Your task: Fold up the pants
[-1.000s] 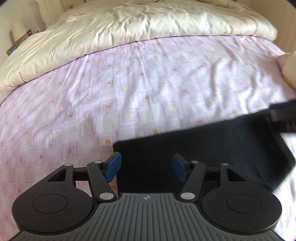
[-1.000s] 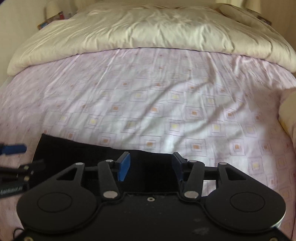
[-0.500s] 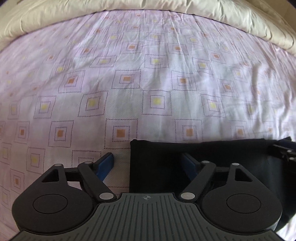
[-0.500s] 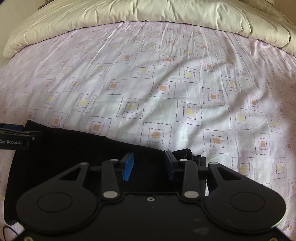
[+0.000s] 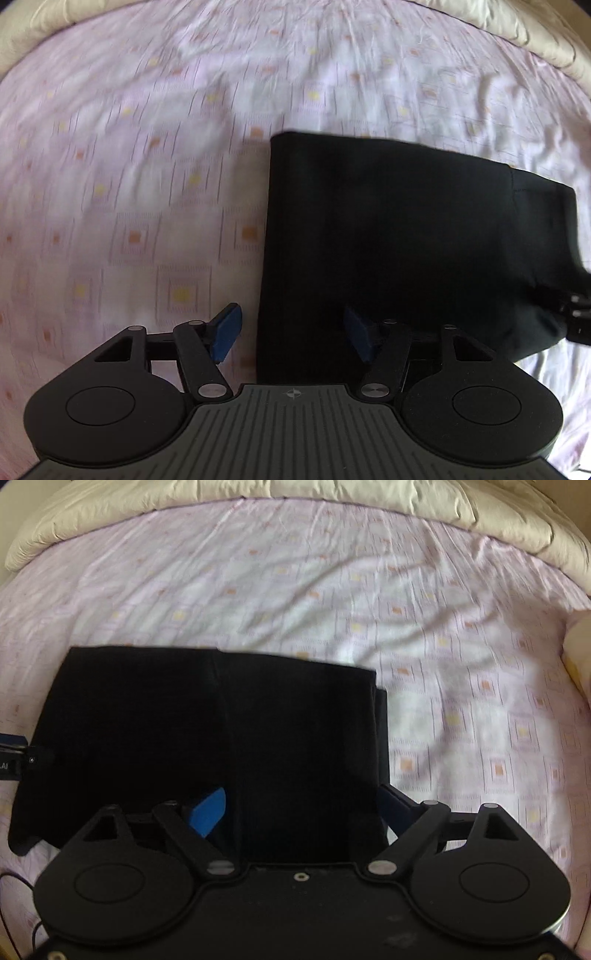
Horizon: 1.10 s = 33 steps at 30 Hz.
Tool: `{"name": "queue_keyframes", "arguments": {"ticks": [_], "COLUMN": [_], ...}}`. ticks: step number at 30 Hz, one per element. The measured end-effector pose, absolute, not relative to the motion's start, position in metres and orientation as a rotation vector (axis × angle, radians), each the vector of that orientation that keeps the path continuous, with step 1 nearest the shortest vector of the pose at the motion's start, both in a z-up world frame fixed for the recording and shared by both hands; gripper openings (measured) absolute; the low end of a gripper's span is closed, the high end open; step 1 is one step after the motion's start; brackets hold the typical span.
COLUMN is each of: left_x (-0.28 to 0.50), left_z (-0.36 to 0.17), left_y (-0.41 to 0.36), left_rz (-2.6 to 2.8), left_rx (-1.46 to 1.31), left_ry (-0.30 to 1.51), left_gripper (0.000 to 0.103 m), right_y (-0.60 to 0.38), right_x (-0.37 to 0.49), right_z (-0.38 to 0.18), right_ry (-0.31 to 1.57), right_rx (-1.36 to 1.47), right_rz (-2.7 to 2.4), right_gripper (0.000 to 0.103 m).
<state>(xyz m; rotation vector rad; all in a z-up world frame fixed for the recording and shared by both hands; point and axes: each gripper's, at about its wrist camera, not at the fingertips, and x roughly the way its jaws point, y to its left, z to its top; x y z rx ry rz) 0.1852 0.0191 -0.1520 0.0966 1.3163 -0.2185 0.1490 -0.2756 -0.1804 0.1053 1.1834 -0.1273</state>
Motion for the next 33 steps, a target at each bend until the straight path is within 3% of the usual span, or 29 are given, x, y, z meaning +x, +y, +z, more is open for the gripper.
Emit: {"name": "queue_keyframes", "arguments": {"ticks": [3,7,24,33], "left_x": [0.185,0.189,0.211,0.218], "left_z": [-0.152,-0.154,-0.165,-0.17], "left_y": [0.024,0.024,0.024,0.013], "left_rz": [-0.185,-0.193,-0.222,-0.252], "left_rx": [0.059,0.087,0.101,0.093], "left_ry": [1.331,1.337,1.326,1.283], "left_gripper": [0.068,0.074,0.1,0.103], "right_y": [-0.288,-0.302,-0.297,-0.322], "right_x": [0.138,0.132,0.159,0.173], "right_z": [-0.19,-0.198,-0.185,-0.212], "right_ry": [1.22,1.24,1.179,1.146], "right_rx": [0.222,0.36,0.202,0.43], "right_rz": [-0.152,-0.17,-0.094,-0.074], "right_gripper": [0.103,0.103,0.103,0.103]}}
